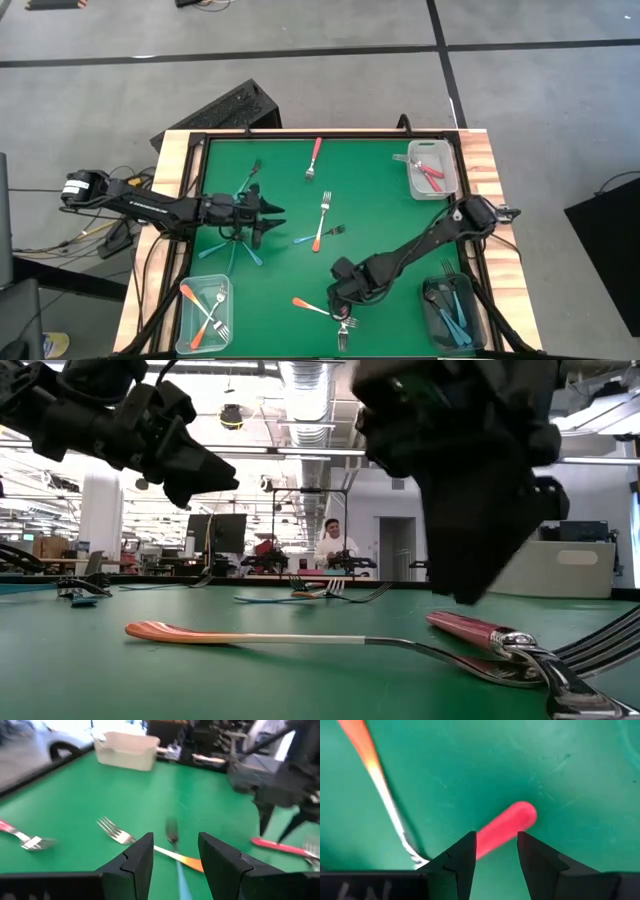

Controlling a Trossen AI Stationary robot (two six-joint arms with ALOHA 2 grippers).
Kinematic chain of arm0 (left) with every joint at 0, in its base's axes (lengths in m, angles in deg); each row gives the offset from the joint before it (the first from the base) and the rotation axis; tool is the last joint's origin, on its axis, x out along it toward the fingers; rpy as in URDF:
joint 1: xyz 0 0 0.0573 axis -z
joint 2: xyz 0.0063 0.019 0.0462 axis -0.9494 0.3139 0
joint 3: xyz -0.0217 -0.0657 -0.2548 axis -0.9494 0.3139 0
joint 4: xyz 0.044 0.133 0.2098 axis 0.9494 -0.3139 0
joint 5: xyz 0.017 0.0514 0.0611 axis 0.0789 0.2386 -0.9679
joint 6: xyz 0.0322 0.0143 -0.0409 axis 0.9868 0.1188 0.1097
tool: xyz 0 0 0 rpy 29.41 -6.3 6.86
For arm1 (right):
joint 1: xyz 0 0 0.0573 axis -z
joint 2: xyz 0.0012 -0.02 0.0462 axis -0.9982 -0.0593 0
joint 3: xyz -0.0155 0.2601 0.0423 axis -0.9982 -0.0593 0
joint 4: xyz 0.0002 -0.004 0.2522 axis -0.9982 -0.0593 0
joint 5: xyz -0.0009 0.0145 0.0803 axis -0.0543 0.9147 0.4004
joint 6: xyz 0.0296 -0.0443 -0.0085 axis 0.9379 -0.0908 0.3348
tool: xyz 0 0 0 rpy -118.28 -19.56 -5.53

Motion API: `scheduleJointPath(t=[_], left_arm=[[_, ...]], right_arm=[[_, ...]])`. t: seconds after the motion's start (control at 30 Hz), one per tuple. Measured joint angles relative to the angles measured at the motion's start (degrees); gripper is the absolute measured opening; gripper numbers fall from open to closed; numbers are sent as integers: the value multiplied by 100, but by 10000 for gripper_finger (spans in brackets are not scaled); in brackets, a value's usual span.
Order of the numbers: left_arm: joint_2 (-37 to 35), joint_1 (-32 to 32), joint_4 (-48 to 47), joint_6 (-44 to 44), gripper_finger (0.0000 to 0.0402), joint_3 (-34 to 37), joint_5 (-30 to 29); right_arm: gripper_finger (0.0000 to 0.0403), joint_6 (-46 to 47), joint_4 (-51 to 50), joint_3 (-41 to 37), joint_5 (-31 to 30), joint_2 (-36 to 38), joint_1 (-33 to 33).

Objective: Sort silverware by color (type)
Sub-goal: Put the pink fork into the transparent bin

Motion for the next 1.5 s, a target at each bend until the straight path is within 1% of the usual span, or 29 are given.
scheduleJointPath(t=[0.07, 0.17, 0.37, 0.43, 0.5, 0.6, 0.77, 0.87, 0.97, 1.07, 1.17, 1.27, 1.37, 1.5], left_arm=[[-1, -39, 202, 108, 141, 0, -131], [-2, -92, 362, 177, 141, 0, -148], [-2, -103, 315, 285, 141, 0, -133], [-2, -103, 272, 285, 141, 0, -134], [-2, -103, 269, 286, 141, 0, -132], [-2, -108, 282, 293, 141, 0, -134], [-2, -105, 309, 397, 141, 0, -134], [-2, -105, 273, 382, 141, 0, -134], [-2, -105, 142, 342, 141, 0, -163], [-2, -105, 29, 230, 141, 0, -349], [-2, -105, 16, 116, 141, 0, -543], [-2, -105, 11, 105, 141, 0, -634], [-2, -105, 9, 67, 141, 0, -630], [-2, -103, 0, 20, 141, 0, -628]], right_arm=[[171, -220, -15, -8, 16, 23, 52], [171, -613, -8, 12, 15, 64, 144], [171, -1258, -596, 3, -147, 51, 350], [171, -1714, -799, 1, -158, 49, 392], [171, -2517, -1023, 2, -166, 51, 383], [167, -4095, -1351, -1, -263, 49, 275], [159, -6810, -1080, 1, -170, 51, 122], [158, -8280, -863, 12, -144, 49, 85], [157, -9307, -758, 150, -138, 49, 13], [157, -10146, -583, 211, -138, 51, -57], [157, -10696, -295, 211, -106, 51, -115], [157, -11030, 22, 171, 62, 50, -136], [157, -11065, 361, 98, 287, 49, -74], [157, -11044, 396, 91, 610, 49, 54]])
